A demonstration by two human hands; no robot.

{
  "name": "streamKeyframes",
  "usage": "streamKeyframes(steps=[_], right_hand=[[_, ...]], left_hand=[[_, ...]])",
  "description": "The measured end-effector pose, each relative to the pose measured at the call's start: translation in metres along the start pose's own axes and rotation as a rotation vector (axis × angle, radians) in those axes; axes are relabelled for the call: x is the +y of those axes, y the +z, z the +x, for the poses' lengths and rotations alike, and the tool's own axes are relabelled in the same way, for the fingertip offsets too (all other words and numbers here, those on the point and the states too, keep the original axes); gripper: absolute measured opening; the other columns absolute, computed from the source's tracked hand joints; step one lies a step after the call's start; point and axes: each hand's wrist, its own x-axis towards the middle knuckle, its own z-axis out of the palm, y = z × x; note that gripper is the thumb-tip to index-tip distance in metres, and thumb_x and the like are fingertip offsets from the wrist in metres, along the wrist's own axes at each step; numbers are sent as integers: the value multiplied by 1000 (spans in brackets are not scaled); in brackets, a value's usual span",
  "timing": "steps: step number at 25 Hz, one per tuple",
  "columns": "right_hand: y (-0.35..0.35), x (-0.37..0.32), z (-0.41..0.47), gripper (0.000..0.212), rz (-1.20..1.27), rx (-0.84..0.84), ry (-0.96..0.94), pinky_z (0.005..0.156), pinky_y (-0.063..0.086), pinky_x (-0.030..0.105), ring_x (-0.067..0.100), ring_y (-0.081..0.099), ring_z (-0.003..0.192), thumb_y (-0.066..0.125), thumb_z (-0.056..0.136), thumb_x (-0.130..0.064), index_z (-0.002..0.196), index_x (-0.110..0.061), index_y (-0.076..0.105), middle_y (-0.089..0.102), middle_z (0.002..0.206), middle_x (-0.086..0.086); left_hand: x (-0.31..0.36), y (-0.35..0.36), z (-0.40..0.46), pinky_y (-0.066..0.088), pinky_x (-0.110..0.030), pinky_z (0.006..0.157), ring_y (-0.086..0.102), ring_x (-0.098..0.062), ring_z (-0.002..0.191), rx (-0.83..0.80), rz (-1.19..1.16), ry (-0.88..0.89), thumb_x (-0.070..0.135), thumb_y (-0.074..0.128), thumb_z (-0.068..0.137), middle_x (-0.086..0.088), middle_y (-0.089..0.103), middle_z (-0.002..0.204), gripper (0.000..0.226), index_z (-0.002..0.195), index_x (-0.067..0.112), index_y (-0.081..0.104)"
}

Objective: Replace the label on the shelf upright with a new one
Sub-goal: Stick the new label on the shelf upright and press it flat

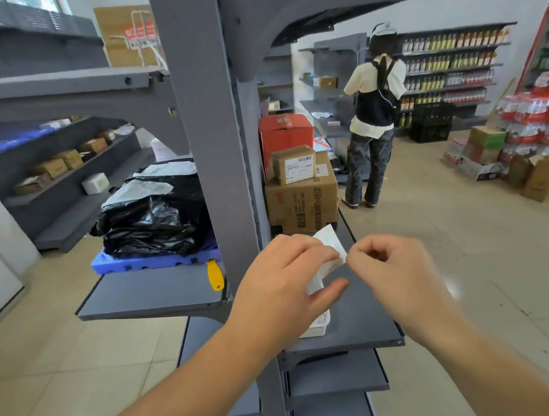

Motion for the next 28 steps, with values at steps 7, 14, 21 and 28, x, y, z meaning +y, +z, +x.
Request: streamKeyframes(steps=[7,14,21,28], right_hand=[[28,-35,1,23,78,-61,-107,49,42,13,-1,50,50,65,85,-8,64,-17,72,64,56,-7],[35,-51,14,10,186,80,-212,73,56,23,19,67,84,70,92,-19,93,-28,74,75,91,0],[48,-75,29,12,274,-107,-198,55,47,7,-6,63,56,67,97,-16,92,-17,77,72,64,-17],[60,-94,45,19,216,-62,-320,56,49,9,-4,67,59,69,96,-14,80,-21,76,76,67,-14]], left_hand=[[-3,-35,-1,47,-16,78,60,-2,83,34,-34,-165,32,73,91,12,74,90,14,98,22,77],[-14,-76,18,55,-17,64,68,-4,66,262,-744,-765,7,78,87,4,75,71,11,83,15,74],[-31,-99,27,58,-39,75,70,-17,72,289,-890,-794,7,73,91,-16,75,77,12,81,14,74],[-43,-119,45,46,-25,53,57,-6,50,269,-726,-742,7,61,98,10,61,53,33,66,13,64]])
